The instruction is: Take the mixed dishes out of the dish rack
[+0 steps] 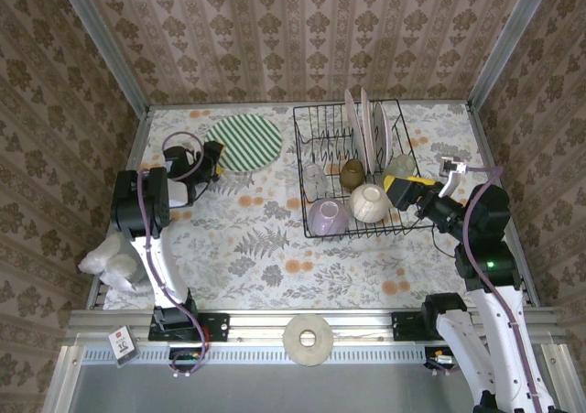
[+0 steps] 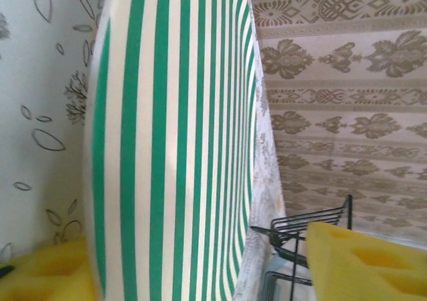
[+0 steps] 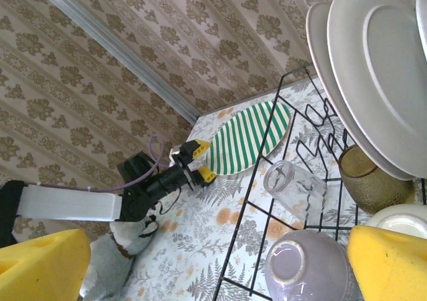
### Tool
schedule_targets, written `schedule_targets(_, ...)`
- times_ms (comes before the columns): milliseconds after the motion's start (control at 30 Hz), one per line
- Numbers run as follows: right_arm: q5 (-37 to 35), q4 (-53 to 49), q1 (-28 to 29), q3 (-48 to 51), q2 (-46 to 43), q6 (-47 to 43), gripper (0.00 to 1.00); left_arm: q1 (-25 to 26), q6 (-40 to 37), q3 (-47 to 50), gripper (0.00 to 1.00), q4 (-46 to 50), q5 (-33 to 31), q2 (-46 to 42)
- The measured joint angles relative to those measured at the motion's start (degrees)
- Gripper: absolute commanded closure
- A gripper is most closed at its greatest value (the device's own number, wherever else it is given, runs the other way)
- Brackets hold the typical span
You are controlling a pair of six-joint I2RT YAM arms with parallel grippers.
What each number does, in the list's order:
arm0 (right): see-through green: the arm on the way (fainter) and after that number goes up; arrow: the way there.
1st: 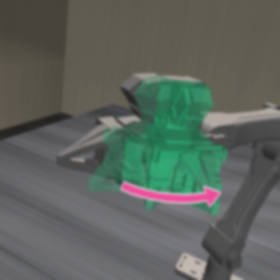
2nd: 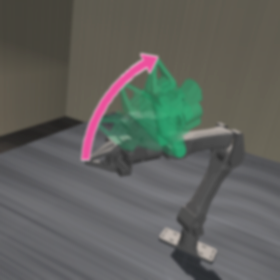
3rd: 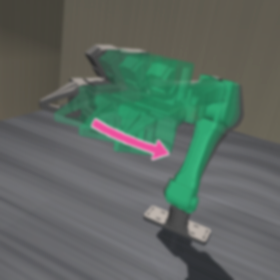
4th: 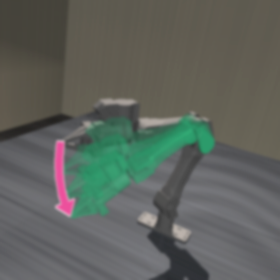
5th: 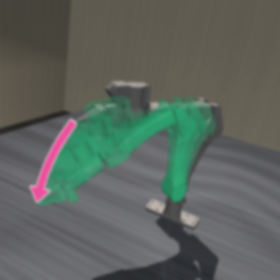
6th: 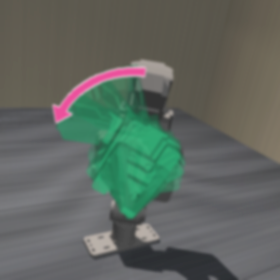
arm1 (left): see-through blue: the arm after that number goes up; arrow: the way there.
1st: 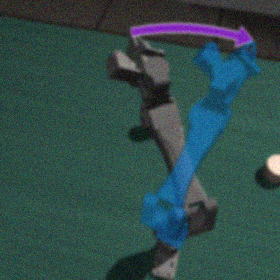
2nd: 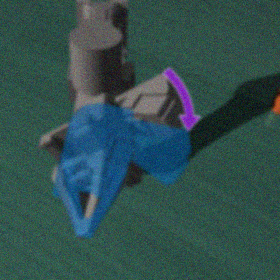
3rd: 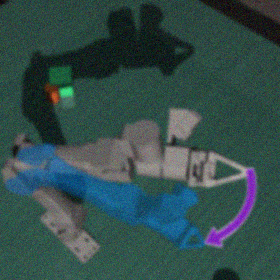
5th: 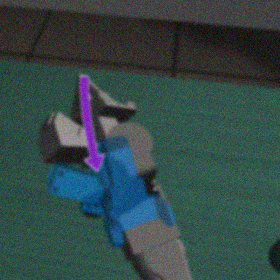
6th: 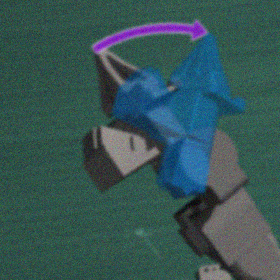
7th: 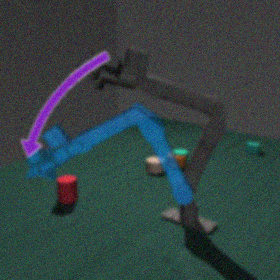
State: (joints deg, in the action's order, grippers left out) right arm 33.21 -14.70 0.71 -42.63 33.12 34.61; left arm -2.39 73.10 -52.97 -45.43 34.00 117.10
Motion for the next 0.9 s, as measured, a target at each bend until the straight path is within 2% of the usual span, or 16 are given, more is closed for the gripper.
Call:
schedule_targets(167, -3.41, -1.99, 0.0, -0.07, 0.0, -0.22, 0.0, -1.09, -2.47, 0.5, 0.0, 9.55, -2.54, -5.51)
schedule_targets(467, -8.09, -4.66, 0.31, -2.23, 2.75, -0.44, 0.0, -1.88, -5.84, 0.74, 0.0, 30.08, -8.44, -15.58)
schedule_targets(633, -11.04, -5.57, 1.77, -5.66, 5.64, -1.53, 0.03, -1.75, -8.66, 3.63, 0.0, 37.44, -12.59, -27.19)
schedule_targets(700, -12.63, -5.84, 3.45, -7.78, 7.28, -2.14, 0.04, -1.33, -10.51, 4.13, 0.0, 40.26, -14.1, -32.26)
schedule_targets(900, -22.23, -7.78, 14.71, -17.09, 16.15, -6.99, 0.07, 4.24, -20.48, 4.17, 0.0, 48.35, -18.43, -47.04)
